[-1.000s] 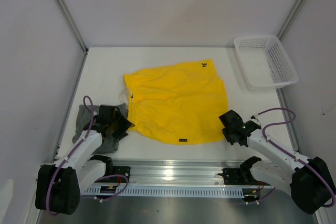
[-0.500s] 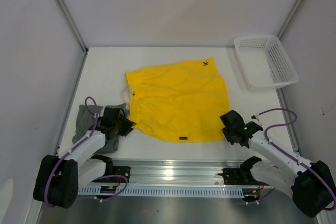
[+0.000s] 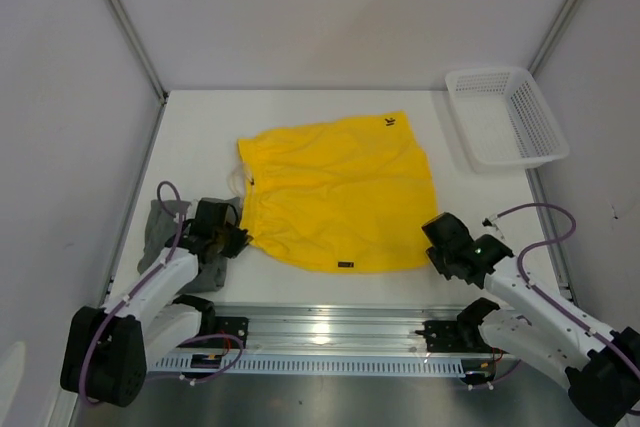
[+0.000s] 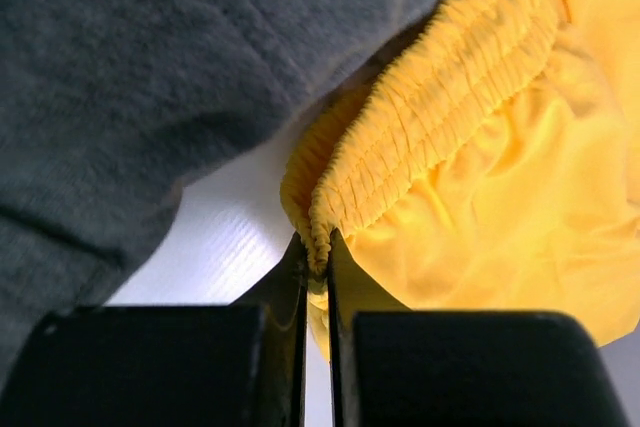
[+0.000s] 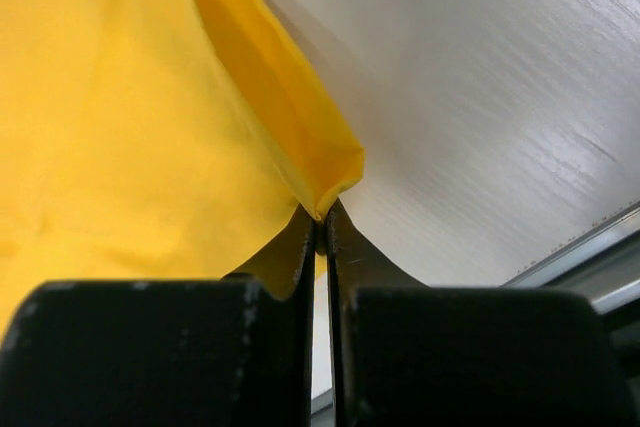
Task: Fold and stack the shorts
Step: Fold the shorts
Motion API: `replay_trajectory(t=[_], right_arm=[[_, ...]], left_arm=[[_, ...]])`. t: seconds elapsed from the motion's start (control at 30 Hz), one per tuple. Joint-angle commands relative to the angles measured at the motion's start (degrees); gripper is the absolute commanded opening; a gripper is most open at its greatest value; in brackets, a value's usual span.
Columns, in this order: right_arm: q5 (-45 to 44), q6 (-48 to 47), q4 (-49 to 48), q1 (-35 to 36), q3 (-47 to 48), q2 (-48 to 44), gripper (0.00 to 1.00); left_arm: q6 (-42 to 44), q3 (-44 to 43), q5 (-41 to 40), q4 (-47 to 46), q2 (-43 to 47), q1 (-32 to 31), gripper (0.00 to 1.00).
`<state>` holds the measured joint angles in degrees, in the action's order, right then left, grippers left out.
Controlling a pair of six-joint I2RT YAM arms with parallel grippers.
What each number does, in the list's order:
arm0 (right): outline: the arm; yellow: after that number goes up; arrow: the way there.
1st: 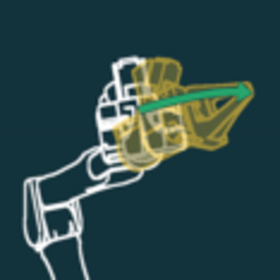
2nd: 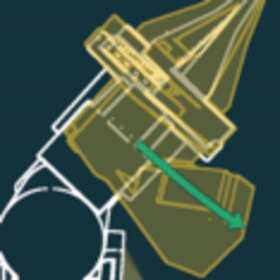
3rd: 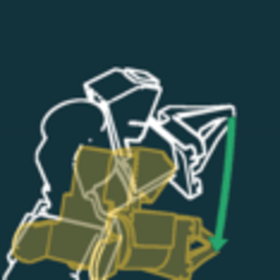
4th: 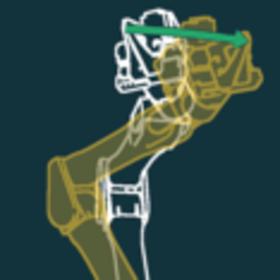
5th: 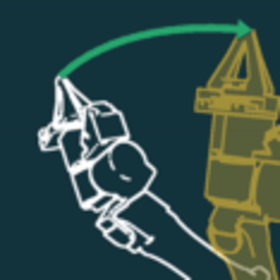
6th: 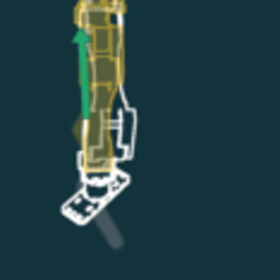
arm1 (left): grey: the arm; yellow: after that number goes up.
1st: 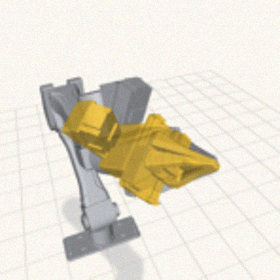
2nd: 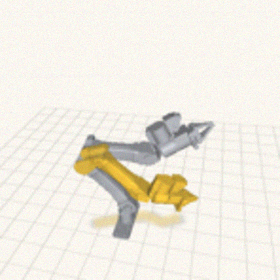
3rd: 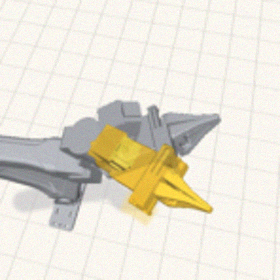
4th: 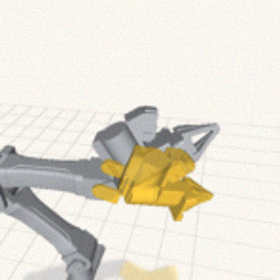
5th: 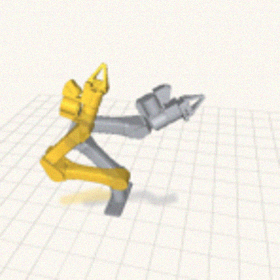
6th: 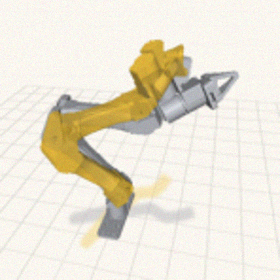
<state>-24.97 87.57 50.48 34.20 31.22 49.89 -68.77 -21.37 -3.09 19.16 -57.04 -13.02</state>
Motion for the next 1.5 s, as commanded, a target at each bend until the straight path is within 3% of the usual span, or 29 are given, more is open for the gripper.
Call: replay_trajectory(t=[0.0,0.17,0.37,0.67,0.93,1.2,1.47], right_arm=[[-4.73,1.19,7.34,2.10,4.02,-3.39,0.00],[-8.32,2.35,10.95,4.21,6.30,-8.39,0.00],[-13.08,-3.09,13.51,4.13,16.58,-7.00,0.00],[-15.02,-15.13,5.08,2.64,26.34,-1.38,0.00],[-4.93,-28.49,-6.79,-7.02,33.37,6.88,0.00],[3.61,-32.02,-13.65,-14.59,39.87,18.83,0.00],[6.60,-34.48,-15.40,-17.14,52.78,31.40,0.00]], left_arm=[[2.85,-4.30,-0.09,9.31,3.85,-0.61,0.00],[2.59,-5.44,1.34,12.30,7.81,-0.61,0.00],[4.79,-13.52,0.54,17.31,7.56,-0.61,0.00],[5.31,-24.58,0.55,21.18,5.71,-0.52,0.00],[5.40,-32.86,2.03,21.72,-0.08,2.11,0.00],[5.05,-37.87,9.15,18.99,-8.70,9.67,0.00],[3.91,-45.24,13.46,17.67,-15.20,17.23,0.00]])
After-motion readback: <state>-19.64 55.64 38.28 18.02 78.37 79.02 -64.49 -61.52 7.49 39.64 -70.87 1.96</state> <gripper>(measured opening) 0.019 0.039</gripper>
